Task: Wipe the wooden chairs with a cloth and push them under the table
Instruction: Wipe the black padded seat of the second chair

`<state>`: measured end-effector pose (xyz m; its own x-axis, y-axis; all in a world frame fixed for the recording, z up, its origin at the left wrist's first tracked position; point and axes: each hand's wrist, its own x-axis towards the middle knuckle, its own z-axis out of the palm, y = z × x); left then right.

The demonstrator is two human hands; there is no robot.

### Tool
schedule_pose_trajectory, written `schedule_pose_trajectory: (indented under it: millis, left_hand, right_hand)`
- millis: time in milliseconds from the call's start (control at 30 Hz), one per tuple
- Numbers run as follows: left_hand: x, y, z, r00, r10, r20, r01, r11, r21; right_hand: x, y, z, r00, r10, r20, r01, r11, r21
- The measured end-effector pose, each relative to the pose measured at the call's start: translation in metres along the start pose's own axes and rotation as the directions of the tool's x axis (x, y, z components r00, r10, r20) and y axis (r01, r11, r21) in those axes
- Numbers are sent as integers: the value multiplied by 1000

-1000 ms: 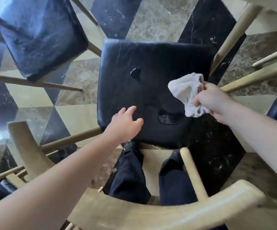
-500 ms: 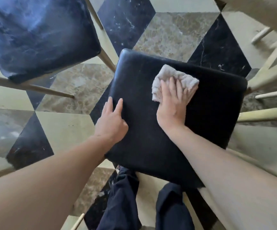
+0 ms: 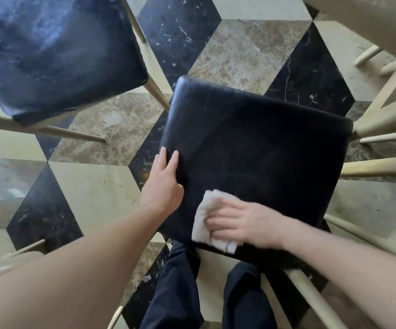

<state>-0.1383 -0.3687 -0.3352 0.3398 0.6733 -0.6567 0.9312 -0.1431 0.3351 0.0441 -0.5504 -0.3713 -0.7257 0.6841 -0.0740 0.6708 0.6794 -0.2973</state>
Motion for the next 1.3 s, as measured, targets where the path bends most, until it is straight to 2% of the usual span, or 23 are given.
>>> schedule_pose_trajectory:
  millis: [67, 100, 167, 233, 267, 333, 367, 433, 467, 500, 533, 600, 667, 733, 800, 833, 900, 967, 1067, 1133, 1200, 1267, 1300]
  left_hand:
    - [-1, 0, 2, 1000, -4, -12, 4, 999, -37]
    - [0, -1, 1, 999, -12, -30, 10, 998, -70]
    - [3, -1, -4, 997, -44, -71, 33, 990, -140]
    - [9, 5, -11, 986, -125, -110, 90, 956, -279]
    - [13, 10, -15, 974, -183, -130, 126, 925, -358]
    - [20, 20, -25, 943, -296, -154, 197, 866, -459]
    - [26, 23, -31, 928, -342, -150, 229, 839, -493]
    - [35, 26, -44, 916, -393, -85, 282, 779, -560]
    - [38, 27, -51, 914, -405, -34, 304, 738, -603]
    - [40, 27, -57, 905, -424, 24, 334, 675, -657]
    - [42, 26, -62, 894, -438, 95, 366, 590, -719]
    - [46, 22, -69, 879, -418, 229, 413, 426, -805]
    - [49, 18, -76, 877, -361, 317, 443, 351, -825]
    - [45, 19, -79, 888, -296, 352, 447, 374, -813]
    - [39, 24, -74, 918, -224, 327, 396, 533, -748]
    - [36, 27, -69, 931, -194, 310, 363, 594, -718]
    - [37, 31, -69, 933, -190, 305, 355, 622, -698]
    - [48, 28, -82, 921, -204, 331, 386, 593, -707]
    - [70, 14, -104, 883, -223, 413, 458, 599, -657]
    - [79, 4, -108, 854, -225, 469, 505, 579, -640]
    - [83, -2, -107, 835, -189, 516, 528, 539, -656]
    - [87, -8, -107, 821, -155, 549, 546, 493, -677]
    - [90, -10, -108, 815, -143, 561, 555, 468, -687]
  right_hand:
    - [-2, 44, -13, 993, 102, -62, -108, 988, -106]
    - [-3, 67, -22, 975, 200, -101, -211, 970, -118]
    - [-2, 111, -38, 880, 443, -170, -460, 884, -80]
    - [8, 141, -49, 692, 711, -125, -715, 699, 10]
    - [20, 150, -52, 564, 822, -83, -820, 569, 65]
    - [57, 159, -57, 291, 956, -41, -931, 293, 219]
    - [81, 162, -61, 180, 983, -28, -940, 181, 289]
    - [123, 160, -66, 41, 999, -19, -921, 45, 386]
    - [140, 156, -65, 15, 999, -37, -912, 29, 408]
    - [153, 146, -60, 33, 998, -62, -912, 55, 406]
    - [162, 132, -53, 96, 992, -85, -915, 121, 385]
    - [168, 89, -35, 291, 951, -101, -889, 308, 339]
    - [163, 37, -17, 527, 842, -114, -811, 538, 231]
    - [144, -10, -1, 744, 663, -79, -652, 747, 130]
    - [114, -45, 11, 899, 437, 6, -436, 895, 94]
    - [97, -55, 15, 946, 324, 26, -325, 941, 91]
    - [71, -53, 20, 992, 124, 14, -124, 989, 82]
    - [59, -30, 18, 1000, -8, 1, 8, 999, 38]
    - [66, 29, 6, 997, -75, -23, 73, 996, -54]
    - [77, 75, -11, 995, 26, -100, -36, 995, -96]
    - [87, 122, -31, 961, 220, -169, -234, 970, -69]
    - [100, 165, -48, 877, 449, -174, -455, 890, 0]
    - [110, 182, -55, 800, 579, -155, -580, 813, 45]
